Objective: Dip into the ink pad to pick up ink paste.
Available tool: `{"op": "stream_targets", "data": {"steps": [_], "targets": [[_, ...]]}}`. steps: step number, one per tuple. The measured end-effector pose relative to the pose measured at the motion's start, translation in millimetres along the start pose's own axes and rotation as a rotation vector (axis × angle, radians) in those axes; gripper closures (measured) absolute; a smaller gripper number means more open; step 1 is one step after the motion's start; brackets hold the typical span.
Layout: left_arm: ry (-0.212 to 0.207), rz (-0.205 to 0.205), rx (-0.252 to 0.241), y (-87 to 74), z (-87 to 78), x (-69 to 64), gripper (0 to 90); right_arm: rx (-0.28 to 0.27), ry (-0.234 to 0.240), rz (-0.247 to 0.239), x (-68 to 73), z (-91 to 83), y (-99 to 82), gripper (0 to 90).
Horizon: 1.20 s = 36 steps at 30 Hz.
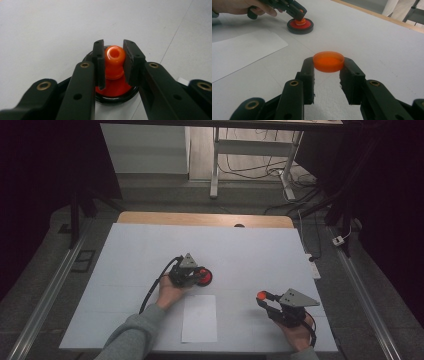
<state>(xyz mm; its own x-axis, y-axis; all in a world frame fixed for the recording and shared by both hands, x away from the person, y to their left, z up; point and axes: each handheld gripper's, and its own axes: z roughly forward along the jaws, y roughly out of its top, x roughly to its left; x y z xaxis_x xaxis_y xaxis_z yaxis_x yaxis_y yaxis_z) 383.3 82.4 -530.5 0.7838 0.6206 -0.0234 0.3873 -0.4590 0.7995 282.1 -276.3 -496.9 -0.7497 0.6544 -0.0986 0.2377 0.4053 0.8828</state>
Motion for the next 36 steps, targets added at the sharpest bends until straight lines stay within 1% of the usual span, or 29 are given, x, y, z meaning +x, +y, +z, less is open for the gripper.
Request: {"op": "stream_targets", "data": {"steps": [4, 13, 17, 20, 22, 23, 24, 25, 27, 28, 29, 31, 33, 36], "targets": [[0.001, 0.004, -0.001, -0.3, 0.0, -0.1, 73.5, 0.001, 0.007, -0.002, 0.5, 0.6, 0.1, 64.8], [-0.008, -0.007, -0.012, -1.8, -0.1, 1.3, 73.4, -0.003, 0.003, 0.001, 0.2, 0.6, -0.3, 64.8], [0.004, 0.008, -0.007, -1.0, -0.2, -0.8, 73.3, -0.002, 0.001, -0.001, -0.3, 0.1, -0.2, 64.8], [0.001, 0.002, -0.007, -1.2, -0.2, -0.3, 73.3, -0.007, 0.005, 0.004, 0.0, 1.3, -1.0, 64.8], [0.004, 0.007, -0.005, -0.8, -0.2, -0.7, 73.3, 0.001, -0.004, -0.002, 0.5, 0.6, -0.4, 64.8], [0.005, 0.009, -0.005, -0.6, -0.3, -0.8, 73.3, 0.000, 0.005, -0.001, 0.3, 0.4, -0.2, 64.8], [0.004, 0.008, -0.003, -0.1, -0.5, -0.6, 73.3, 0.000, 0.004, -0.002, 0.4, 0.3, -0.1, 64.8], [-0.006, 0.004, -0.005, 0.4, -1.3, 0.7, 73.2, -0.001, 0.003, -0.001, 0.2, 0.1, 0.0, 64.8], [-0.020, -0.027, -0.067, 2.3, -9.3, 4.7, 73.1, -0.003, 0.002, -0.001, -0.1, -0.3, 0.2, 64.8], [-0.020, -0.036, -0.098, 4.5, -14.8, 5.4, 73.1, -0.004, 0.003, 0.000, -0.3, -0.6, 0.3, 64.8], [-0.019, -0.033, -0.117, 7.0, -19.4, 4.9, 73.1, -0.005, 0.003, -0.001, -0.4, -0.7, 0.3, 64.8], [-0.017, -0.019, -0.130, 11.0, -25.0, 2.5, 73.1, -0.013, 0.003, 0.005, -0.6, 0.4, -0.3, 64.8], [-0.024, -0.019, -0.131, 14.2, -27.4, 0.6, 73.1, -0.002, 0.005, 0.002, -0.8, 0.4, 0.0, 64.8], [-0.022, -0.006, -0.114, 16.3, -27.6, -1.5, 73.0, -0.008, 0.004, -0.004, 0.2, 0.1, 0.2, 64.8]]}}
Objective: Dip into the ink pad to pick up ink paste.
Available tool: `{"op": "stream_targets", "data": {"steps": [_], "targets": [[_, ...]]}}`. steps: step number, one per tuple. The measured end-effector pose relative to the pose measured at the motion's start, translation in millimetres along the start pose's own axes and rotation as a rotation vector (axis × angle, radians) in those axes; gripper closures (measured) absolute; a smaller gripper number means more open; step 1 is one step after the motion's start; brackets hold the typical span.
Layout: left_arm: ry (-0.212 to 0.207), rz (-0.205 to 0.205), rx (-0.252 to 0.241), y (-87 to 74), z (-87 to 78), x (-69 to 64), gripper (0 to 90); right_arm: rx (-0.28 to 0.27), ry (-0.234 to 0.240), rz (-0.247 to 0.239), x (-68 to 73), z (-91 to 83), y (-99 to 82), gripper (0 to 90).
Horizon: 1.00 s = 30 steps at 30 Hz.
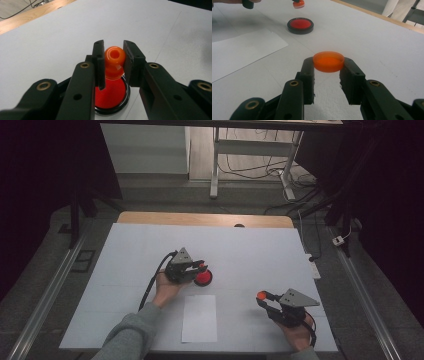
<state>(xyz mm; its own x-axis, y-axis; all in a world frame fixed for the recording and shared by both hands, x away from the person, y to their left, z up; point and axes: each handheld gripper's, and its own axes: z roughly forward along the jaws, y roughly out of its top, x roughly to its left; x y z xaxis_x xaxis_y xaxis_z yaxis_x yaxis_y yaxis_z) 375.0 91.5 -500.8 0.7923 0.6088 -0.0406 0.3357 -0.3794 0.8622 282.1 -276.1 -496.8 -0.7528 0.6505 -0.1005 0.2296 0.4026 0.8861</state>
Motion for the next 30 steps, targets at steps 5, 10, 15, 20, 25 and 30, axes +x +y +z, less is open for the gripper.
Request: {"op": "stream_targets", "data": {"steps": [5, 10, 15, 20, 25, 30], "targets": [[0.007, -0.020, 0.032, -2.8, 4.4, 2.2, 73.0, 0.009, -0.006, 0.001, -0.5, 0.1, 0.0, 64.8], [0.012, -0.027, 0.059, -7.2, 9.1, 5.7, 72.9, 0.005, -0.005, 0.000, -0.9, -0.1, 0.1, 64.8], [0.019, -0.023, 0.080, -9.8, 12.0, 6.6, 73.0, 0.006, 0.001, 0.004, -1.5, -0.2, -0.1, 64.8], [0.019, -0.031, 0.096, -12.9, 13.9, 8.8, 72.9, 0.007, 0.002, 0.004, -1.4, -0.1, -0.2, 64.8], [0.012, -0.046, 0.111, -16.7, 15.1, 10.8, 73.0, 0.005, 0.001, 0.005, -1.7, -0.3, -0.3, 64.8], [0.009, -0.046, 0.123, -19.2, 18.1, 10.3, 73.0, 0.006, 0.003, 0.005, -1.9, -0.1, -0.4, 64.8]]}}
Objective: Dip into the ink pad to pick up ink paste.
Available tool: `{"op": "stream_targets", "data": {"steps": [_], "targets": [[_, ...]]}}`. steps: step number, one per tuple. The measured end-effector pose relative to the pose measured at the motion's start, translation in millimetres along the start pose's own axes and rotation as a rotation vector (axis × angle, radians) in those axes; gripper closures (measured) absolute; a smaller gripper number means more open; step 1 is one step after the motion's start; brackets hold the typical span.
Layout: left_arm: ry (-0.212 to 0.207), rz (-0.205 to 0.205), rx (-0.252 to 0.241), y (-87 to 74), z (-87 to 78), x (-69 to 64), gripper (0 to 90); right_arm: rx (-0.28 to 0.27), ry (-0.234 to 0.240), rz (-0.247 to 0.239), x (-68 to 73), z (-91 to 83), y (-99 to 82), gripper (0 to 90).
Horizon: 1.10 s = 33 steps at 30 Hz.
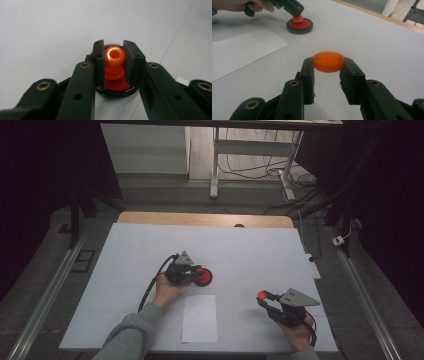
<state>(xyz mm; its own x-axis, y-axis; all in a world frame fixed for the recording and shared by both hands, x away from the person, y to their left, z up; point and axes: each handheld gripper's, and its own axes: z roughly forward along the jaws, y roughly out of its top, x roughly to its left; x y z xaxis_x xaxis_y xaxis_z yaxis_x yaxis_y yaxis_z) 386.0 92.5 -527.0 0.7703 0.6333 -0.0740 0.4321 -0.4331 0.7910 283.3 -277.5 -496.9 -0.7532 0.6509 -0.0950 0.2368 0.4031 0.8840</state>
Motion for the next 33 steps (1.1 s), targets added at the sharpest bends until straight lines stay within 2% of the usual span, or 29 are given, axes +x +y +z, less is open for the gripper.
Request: {"op": "stream_targets", "data": {"steps": [8, 15, 19, 33], "targets": [[-0.003, 0.003, -0.015, -4.9, 0.8, 0.0, 73.2, 0.001, 0.000, 0.002, 0.1, -0.1, -0.2, 64.8], [0.026, 0.041, 0.003, -2.5, 1.5, -4.8, 73.4, 0.001, 0.000, 0.001, 0.9, 0.3, 0.1, 64.8], [0.021, 0.035, -0.004, -3.7, 1.5, -3.8, 73.4, 0.000, -0.007, -0.004, 1.4, 0.1, 0.3, 64.8], [0.027, 0.055, -0.014, -5.2, 1.5, -4.8, 73.5, -0.001, -0.011, 0.002, 1.2, -0.7, 0.4, 64.8]]}}
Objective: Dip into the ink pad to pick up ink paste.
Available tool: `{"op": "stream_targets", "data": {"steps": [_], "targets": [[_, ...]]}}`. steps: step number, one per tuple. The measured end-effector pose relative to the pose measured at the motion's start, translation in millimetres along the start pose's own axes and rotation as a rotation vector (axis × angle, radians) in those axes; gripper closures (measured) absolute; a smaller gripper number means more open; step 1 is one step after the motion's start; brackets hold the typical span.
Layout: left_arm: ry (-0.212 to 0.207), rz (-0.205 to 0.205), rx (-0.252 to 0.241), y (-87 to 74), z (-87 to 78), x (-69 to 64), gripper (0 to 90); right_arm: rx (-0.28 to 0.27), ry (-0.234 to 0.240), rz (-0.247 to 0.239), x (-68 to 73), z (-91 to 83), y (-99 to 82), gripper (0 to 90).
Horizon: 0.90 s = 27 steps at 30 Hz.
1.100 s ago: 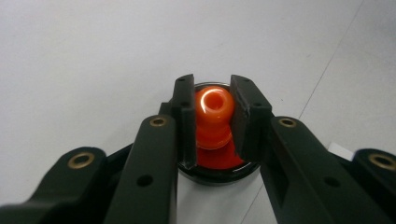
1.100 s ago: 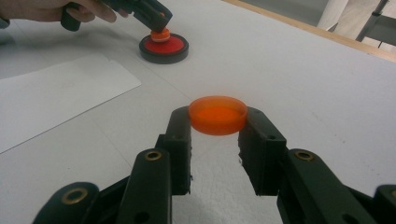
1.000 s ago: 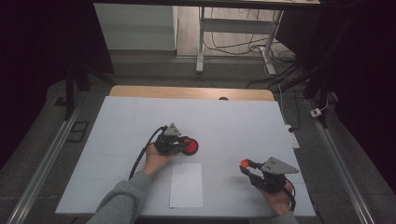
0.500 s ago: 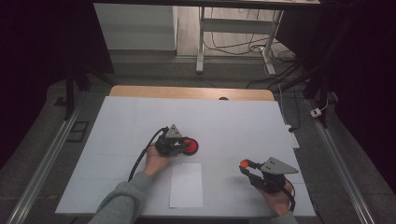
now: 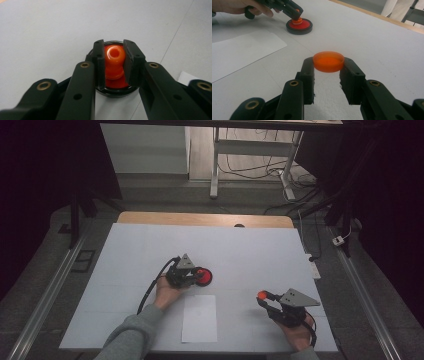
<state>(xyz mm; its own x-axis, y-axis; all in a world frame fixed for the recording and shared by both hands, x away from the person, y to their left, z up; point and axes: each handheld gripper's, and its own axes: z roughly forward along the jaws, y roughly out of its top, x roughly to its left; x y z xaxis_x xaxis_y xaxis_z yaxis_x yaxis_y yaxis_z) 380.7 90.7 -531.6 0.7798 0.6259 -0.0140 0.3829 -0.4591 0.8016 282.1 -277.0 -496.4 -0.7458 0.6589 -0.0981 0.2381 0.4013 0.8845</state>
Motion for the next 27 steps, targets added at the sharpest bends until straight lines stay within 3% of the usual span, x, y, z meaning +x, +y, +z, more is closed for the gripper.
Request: {"op": "stream_targets", "data": {"steps": [6, 13, 14, 15, 16, 19, 27], "targets": [[0.017, 0.019, 0.008, 1.5, 0.3, -2.7, 73.4, 0.002, 0.001, -0.004, 0.2, 0.9, -0.1, 64.8], [0.006, 0.001, 0.003, 1.2, 0.3, -0.7, 73.4, 0.001, 0.006, -0.004, 0.4, 1.1, 0.0, 64.8], [0.015, 0.014, 0.007, 2.2, 0.0, -1.9, 73.4, 0.001, 0.005, -0.005, 0.3, 1.1, 0.1, 64.8], [0.056, 0.054, 0.005, 3.7, -0.6, -5.7, 73.3, 0.000, 0.005, -0.004, 0.2, 1.0, 0.1, 64.8], [0.065, 0.074, -0.018, 6.2, -3.0, -7.5, 73.3, 0.000, 0.003, -0.008, 0.0, 1.0, 0.2, 64.8], [0.001, 0.010, -0.074, 14.6, -12.9, -4.0, 73.2, -0.002, 0.002, -0.007, -0.3, 0.6, 0.3, 64.8], [-0.067, -0.016, -0.093, 19.6, -20.9, -6.1, 73.1, -0.003, 0.000, -0.008, 0.2, -0.3, 0.9, 64.8]]}}
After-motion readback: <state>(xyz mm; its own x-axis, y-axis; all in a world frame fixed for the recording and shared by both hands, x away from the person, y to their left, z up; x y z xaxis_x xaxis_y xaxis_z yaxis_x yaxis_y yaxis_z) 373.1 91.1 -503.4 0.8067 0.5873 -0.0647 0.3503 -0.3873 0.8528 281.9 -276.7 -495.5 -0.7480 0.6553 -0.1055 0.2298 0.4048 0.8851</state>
